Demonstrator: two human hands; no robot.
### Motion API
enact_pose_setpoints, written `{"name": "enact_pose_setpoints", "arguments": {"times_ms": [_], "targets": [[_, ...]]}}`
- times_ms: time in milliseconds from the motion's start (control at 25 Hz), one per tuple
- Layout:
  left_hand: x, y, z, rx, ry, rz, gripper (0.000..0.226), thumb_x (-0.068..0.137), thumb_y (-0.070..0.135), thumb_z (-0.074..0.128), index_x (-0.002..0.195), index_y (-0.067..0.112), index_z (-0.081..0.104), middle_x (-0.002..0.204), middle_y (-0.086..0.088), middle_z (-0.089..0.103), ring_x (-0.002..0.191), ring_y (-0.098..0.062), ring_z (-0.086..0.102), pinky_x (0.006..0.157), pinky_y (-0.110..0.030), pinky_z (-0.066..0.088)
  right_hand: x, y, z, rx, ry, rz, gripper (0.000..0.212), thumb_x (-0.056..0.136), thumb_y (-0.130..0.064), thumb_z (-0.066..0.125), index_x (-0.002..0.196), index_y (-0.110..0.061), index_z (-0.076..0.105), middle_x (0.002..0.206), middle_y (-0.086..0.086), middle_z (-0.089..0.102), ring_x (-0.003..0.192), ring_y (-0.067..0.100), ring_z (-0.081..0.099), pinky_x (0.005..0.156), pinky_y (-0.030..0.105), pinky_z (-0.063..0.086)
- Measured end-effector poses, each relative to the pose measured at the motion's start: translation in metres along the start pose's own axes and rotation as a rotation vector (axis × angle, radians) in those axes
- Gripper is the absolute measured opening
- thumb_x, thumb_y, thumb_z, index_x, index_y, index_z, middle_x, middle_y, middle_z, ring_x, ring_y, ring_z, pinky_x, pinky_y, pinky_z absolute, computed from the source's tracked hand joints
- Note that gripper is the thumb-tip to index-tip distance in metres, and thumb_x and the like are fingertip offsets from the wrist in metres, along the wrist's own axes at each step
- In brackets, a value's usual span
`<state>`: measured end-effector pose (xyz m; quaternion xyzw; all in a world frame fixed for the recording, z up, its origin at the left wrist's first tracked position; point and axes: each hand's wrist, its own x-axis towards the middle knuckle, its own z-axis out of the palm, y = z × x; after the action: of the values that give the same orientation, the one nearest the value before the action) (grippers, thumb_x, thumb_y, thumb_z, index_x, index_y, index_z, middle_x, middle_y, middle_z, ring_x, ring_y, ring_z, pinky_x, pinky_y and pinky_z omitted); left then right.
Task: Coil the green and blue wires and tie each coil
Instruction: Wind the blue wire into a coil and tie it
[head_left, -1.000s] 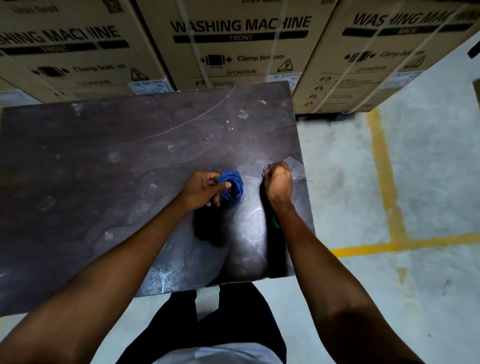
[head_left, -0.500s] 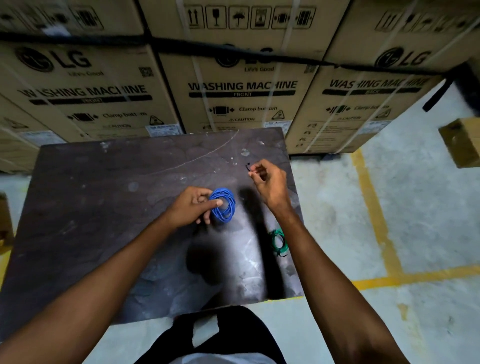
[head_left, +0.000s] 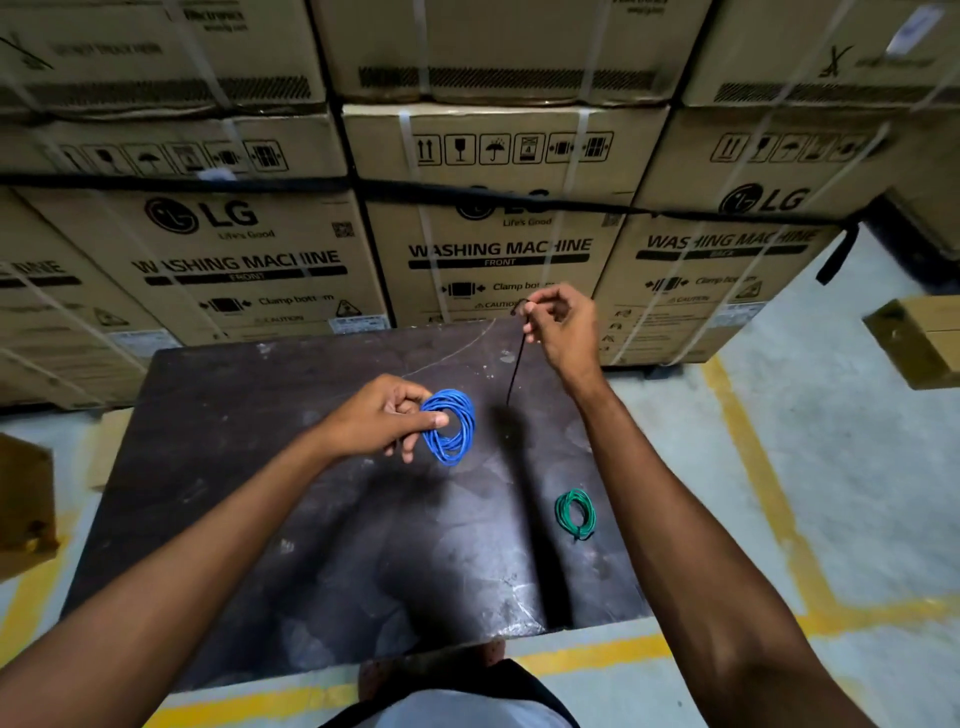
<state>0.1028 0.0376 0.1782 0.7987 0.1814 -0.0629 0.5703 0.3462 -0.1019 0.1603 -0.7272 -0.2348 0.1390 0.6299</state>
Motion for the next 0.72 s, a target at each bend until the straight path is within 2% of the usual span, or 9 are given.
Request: {"name": "enact_pose_setpoints", "arguments": {"times_ms": [160,360,560,720], "targets": [[-0.016,0.011,-0.006,-0.007,-0.048,0.028,0.038,0.086,0.04,0.074,0.095,0.002,0.07,0.055,-0.015,0.063,0.048,-0.022,0.065,0.041,-0.021,0.042,0.001,-0.012,0.003,0.047,0.018,0.142,0.012,0.094,0.001,0.065,0.091,-0.01,0.067,0.075,0.006,0.077,0.06,0.017,0.068,0.058,0.035,0.06],[-0.026,0.021,-0.005,-0.036,-0.075,0.069,0.01,0.093,0.025,0.072,0.086,0.018,0.074,0.055,-0.015,0.063,0.048,-0.022,0.064,0.041,-0.02,0.042,-0.004,-0.018,0.011,0.16,0.013,0.317,0.016,0.093,0.009,0.059,0.09,-0.006,0.063,0.076,0.013,0.076,0.052,0.016,0.063,0.054,0.03,0.058],[-0.031,0.029,-0.002,-0.039,-0.084,0.1,0.007,0.093,0.025,0.072,0.088,0.02,0.075,0.054,-0.013,0.063,0.048,-0.02,0.064,0.041,-0.021,0.042,-0.013,-0.019,0.025,0.348,0.122,0.496,0.023,0.093,0.015,0.056,0.085,-0.007,0.054,0.065,0.014,0.069,0.037,0.01,0.057,0.039,0.02,0.049],[-0.031,0.034,-0.003,-0.033,-0.092,0.126,0.009,0.094,0.024,0.071,0.086,0.023,0.074,0.054,-0.012,0.063,0.049,-0.02,0.065,0.042,-0.022,0.042,-0.016,-0.023,0.031,0.452,0.167,0.586,0.02,0.091,0.016,0.057,0.087,-0.004,0.056,0.05,0.008,0.067,0.033,0.009,0.056,0.035,0.017,0.047]]}}
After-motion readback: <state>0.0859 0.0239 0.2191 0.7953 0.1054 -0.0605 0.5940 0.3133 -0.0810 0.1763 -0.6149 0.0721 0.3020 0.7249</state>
